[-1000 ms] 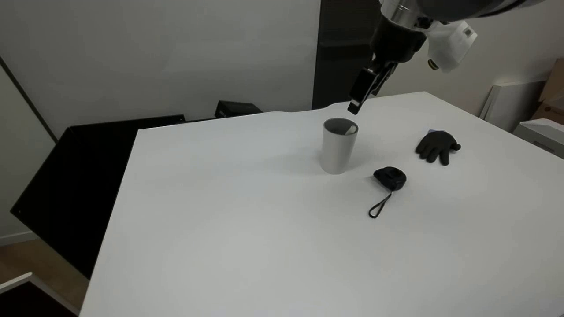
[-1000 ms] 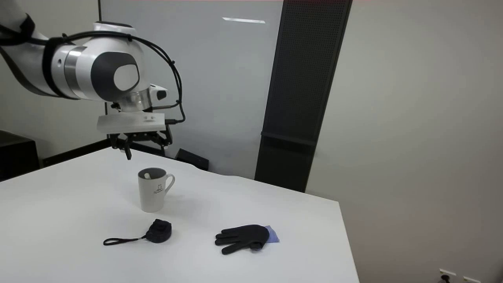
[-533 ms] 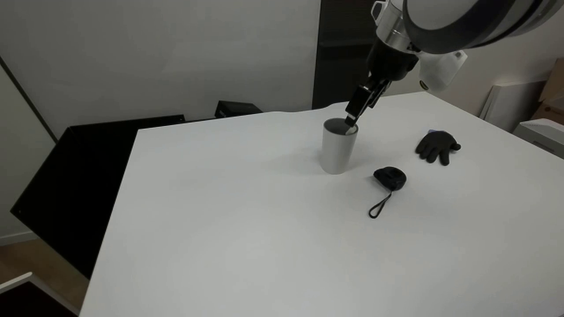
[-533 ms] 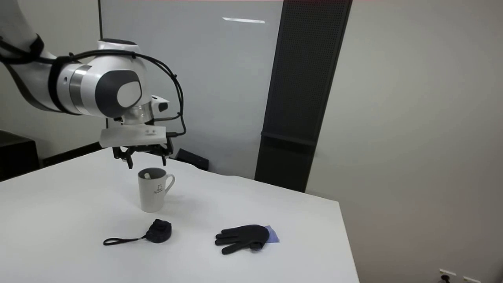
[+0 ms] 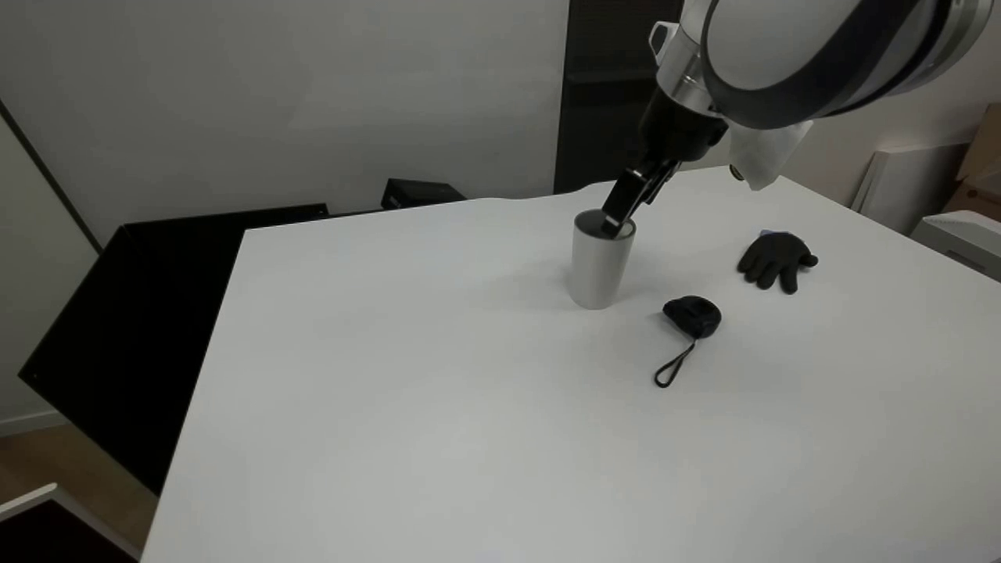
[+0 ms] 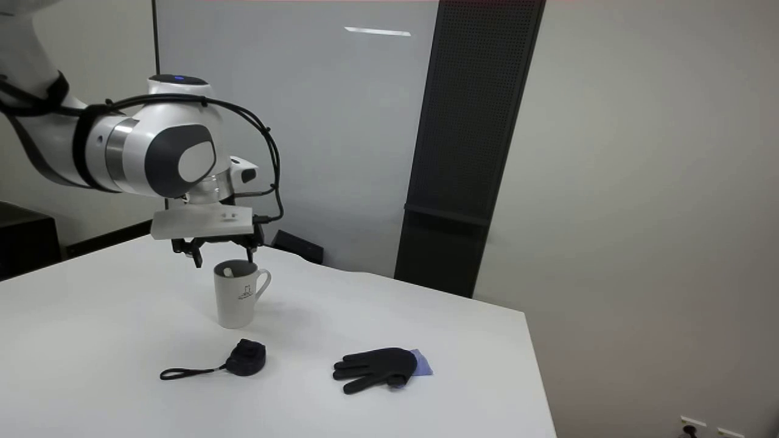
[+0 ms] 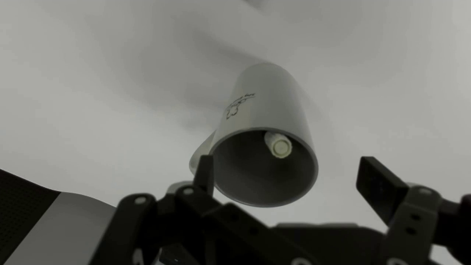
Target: Take the black marker out of the mug and place it on the table
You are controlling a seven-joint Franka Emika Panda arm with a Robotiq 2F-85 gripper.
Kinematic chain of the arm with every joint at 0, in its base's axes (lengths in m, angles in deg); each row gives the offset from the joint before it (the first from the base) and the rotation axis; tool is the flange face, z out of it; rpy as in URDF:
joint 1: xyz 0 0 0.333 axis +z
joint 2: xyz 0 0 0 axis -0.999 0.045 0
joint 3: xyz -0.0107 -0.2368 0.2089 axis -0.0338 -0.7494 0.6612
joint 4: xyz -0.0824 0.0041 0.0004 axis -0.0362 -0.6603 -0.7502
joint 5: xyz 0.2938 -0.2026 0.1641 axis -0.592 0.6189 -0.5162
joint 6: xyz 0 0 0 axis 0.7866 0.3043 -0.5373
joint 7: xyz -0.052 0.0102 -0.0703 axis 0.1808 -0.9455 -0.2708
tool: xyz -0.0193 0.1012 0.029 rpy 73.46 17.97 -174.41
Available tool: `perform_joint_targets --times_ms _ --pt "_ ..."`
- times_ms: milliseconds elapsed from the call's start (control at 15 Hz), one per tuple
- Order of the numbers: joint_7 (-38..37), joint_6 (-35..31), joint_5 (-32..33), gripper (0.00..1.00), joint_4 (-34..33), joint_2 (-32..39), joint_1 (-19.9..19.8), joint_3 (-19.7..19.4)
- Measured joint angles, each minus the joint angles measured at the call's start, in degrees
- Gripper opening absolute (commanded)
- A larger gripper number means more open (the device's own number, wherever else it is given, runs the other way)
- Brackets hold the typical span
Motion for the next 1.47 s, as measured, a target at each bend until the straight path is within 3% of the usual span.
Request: perform_joint_targets --times_ms 200,267,400,1133,1467 --pt "-0.2 -0.3 0.0 1.0 0.0 0.6 0.0 0.0" --pt "-0.2 -0.3 0.0 0.75 0.0 0.7 -0.1 0.0" --pt "-0.3 -0.4 0.0 0.69 0.0 1.0 -0.1 0.0" --pt "-1.6 -0.7 0.0 0.03 -0.2 1.5 -0.1 0.0" --pt "-2.2 -0.7 0.0 0.07 -0.4 1.6 -0.1 0.0"
